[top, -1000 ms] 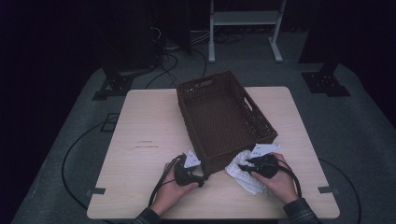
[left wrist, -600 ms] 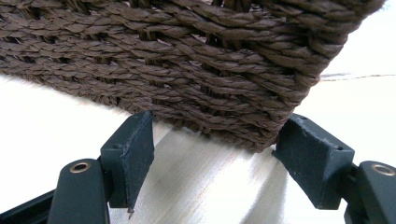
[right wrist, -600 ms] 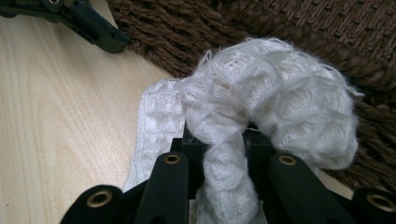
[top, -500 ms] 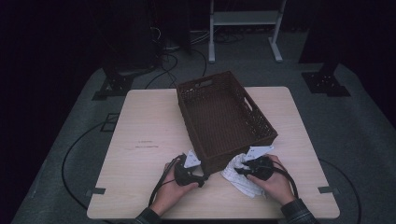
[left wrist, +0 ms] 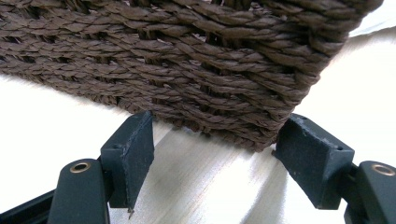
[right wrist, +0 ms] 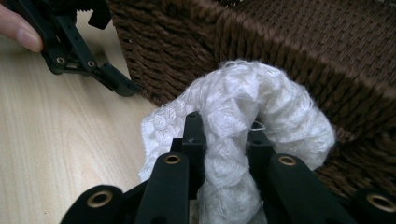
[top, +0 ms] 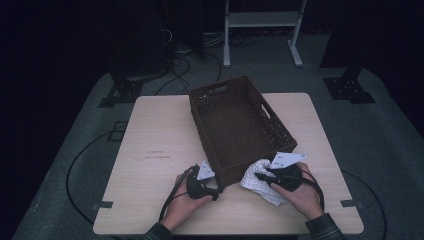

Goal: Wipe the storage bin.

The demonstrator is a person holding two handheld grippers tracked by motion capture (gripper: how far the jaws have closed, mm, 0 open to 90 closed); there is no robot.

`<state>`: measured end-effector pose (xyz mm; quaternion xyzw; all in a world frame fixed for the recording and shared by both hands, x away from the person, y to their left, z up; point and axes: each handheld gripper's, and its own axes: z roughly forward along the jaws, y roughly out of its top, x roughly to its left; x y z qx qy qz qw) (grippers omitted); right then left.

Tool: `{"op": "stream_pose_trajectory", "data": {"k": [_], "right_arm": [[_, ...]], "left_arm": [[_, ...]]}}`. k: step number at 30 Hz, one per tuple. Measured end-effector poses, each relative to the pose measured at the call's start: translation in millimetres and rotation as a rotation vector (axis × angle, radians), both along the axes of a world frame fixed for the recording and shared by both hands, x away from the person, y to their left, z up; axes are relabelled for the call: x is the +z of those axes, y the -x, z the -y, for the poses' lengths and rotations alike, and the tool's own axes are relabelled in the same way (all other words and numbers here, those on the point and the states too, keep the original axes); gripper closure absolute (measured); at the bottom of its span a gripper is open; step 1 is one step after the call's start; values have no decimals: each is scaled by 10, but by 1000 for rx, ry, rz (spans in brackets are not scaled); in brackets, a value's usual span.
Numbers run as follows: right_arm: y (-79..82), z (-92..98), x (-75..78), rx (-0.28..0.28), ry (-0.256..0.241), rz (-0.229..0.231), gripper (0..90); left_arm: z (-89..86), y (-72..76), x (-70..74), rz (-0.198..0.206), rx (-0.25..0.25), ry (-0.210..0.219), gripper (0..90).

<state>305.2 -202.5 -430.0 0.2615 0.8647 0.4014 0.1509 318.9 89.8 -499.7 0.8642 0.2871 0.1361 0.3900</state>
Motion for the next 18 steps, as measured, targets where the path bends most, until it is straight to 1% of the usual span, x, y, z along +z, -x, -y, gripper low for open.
{"op": "stream_pose_trajectory", "data": {"k": [5,14,16,18], "right_arm": [[18,4,50,4,6,18,754],[74,18,200,4,-30,54,755],[83,20,246,8,-38,72,754],[87,18,255,6,-41,71,754]], "left_arm": [[-1,1,1,0,-2,-1,283],[-5,-2,5,0,-7,-8,289],[-5,-2,5,0,-6,-7,290],[-5,-2,5,0,-6,-7,291]]}}
